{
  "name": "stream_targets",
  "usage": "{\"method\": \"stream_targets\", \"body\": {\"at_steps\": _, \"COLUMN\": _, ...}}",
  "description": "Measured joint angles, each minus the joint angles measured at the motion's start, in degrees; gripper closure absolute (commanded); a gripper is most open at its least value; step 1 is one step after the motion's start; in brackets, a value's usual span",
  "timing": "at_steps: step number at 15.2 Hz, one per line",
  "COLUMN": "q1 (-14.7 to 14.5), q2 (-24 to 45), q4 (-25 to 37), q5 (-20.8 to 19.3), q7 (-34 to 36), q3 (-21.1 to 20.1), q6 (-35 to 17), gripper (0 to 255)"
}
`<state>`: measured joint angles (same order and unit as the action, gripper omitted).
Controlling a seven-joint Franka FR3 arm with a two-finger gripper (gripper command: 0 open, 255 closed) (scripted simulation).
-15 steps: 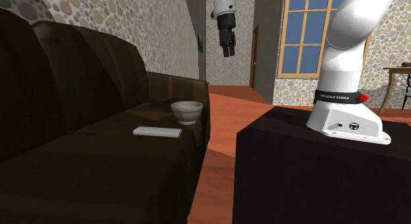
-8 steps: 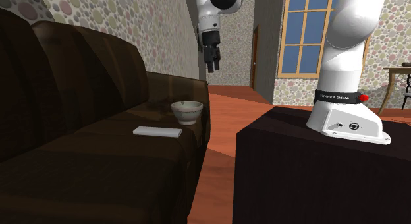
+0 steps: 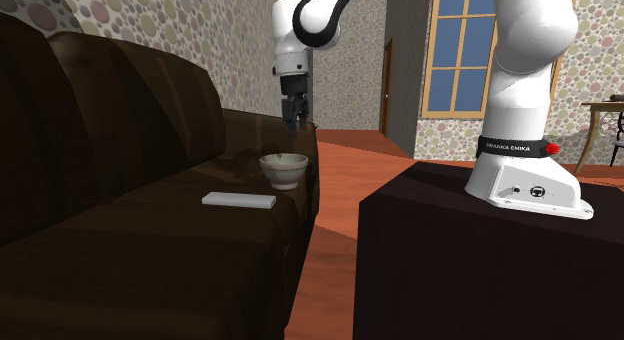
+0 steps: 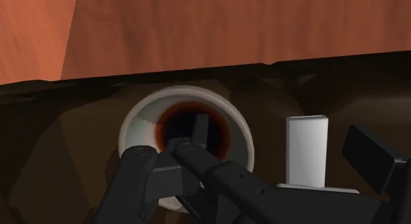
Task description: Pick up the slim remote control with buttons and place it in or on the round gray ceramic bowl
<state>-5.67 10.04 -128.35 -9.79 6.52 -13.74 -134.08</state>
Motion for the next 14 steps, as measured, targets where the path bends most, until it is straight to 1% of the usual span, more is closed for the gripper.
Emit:
{"method": "stream_targets", "body": {"at_steps": 5, "q1": -2.4, "q2": 10.1, "q4": 7.2, "q5": -3.2, "q7": 2.2, "q3": -0.1, "q6": -3.3, "gripper": 0}}
{"method": "stream_targets", "body": {"at_steps": 9, "q1": -4.7, "q2": 18.8, "q4": 14.5, "q5": -5.6, "q7": 3.4, "q3": 0.5, "q6": -5.2, "gripper": 0}}
{"method": "stream_targets", "body": {"at_steps": 11, "q1": -6.2, "q2": 23.2, "q4": 19.0, "q5": -6.5, "q7": 3.9, "q3": 0.6, "q6": -5.2, "gripper": 0}}
{"method": "stream_targets", "body": {"at_steps": 14, "q1": -8.0, "q2": 28.5, "q4": 24.2, "q5": -7.5, "q7": 4.2, "q3": 0.9, "q6": -5.8, "gripper": 0}}
